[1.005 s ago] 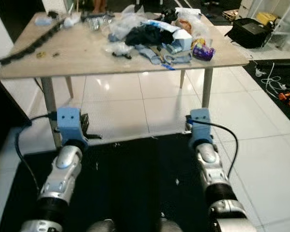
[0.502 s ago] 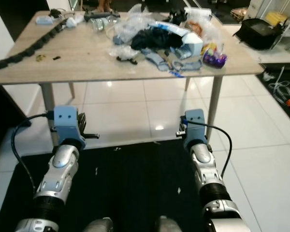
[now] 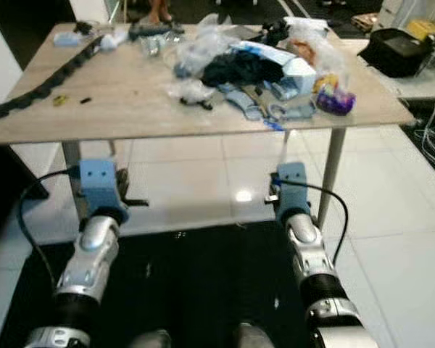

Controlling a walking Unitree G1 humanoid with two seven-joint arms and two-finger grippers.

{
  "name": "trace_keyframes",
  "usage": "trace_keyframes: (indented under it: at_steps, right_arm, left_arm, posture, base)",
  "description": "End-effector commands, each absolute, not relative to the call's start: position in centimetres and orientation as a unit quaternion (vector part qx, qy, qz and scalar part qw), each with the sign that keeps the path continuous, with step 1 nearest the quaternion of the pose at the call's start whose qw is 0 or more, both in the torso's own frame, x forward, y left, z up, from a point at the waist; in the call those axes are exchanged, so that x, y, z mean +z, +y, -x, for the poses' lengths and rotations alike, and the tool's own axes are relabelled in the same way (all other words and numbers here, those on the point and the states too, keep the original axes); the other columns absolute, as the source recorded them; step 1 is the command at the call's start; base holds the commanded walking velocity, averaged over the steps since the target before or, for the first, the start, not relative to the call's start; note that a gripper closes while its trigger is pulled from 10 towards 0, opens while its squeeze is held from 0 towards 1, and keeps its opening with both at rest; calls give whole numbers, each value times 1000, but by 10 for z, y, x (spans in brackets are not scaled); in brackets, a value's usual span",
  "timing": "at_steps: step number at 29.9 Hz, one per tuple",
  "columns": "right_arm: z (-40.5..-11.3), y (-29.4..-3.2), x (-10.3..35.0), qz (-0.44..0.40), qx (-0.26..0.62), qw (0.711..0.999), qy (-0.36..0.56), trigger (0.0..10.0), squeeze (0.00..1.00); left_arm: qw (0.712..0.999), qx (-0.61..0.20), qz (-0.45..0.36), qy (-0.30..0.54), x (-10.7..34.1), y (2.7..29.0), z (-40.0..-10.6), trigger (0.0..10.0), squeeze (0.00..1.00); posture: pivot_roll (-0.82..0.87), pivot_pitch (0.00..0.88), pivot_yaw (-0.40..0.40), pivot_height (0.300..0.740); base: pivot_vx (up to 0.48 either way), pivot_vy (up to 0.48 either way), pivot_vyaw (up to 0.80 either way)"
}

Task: Picking trash to rubbish bin

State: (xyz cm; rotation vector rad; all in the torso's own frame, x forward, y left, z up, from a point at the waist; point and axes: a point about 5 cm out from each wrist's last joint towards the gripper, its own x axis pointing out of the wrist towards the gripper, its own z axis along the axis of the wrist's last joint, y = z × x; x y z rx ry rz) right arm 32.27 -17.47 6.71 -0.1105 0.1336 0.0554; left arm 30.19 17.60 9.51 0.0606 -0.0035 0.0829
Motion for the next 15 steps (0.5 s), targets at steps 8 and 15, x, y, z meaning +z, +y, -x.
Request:
trace_keyframes:
  at_steps: [8, 15]
  right_arm:
    - [-328, -180, 87, 48, 3, 999, 20, 10000, 0]
    - [-332, -185, 96, 50, -5, 999, 6, 10000, 0]
  left_arm:
    - [999, 21, -28, -39, 119, 167, -303, 10000, 0]
    - [998, 9, -26, -55, 129, 161, -304, 10000, 0]
  posture:
    - [6, 27, -68, 740]
    - [6, 29, -67, 740]
  base:
    - [307, 0, 0]
    - [304, 0, 0]
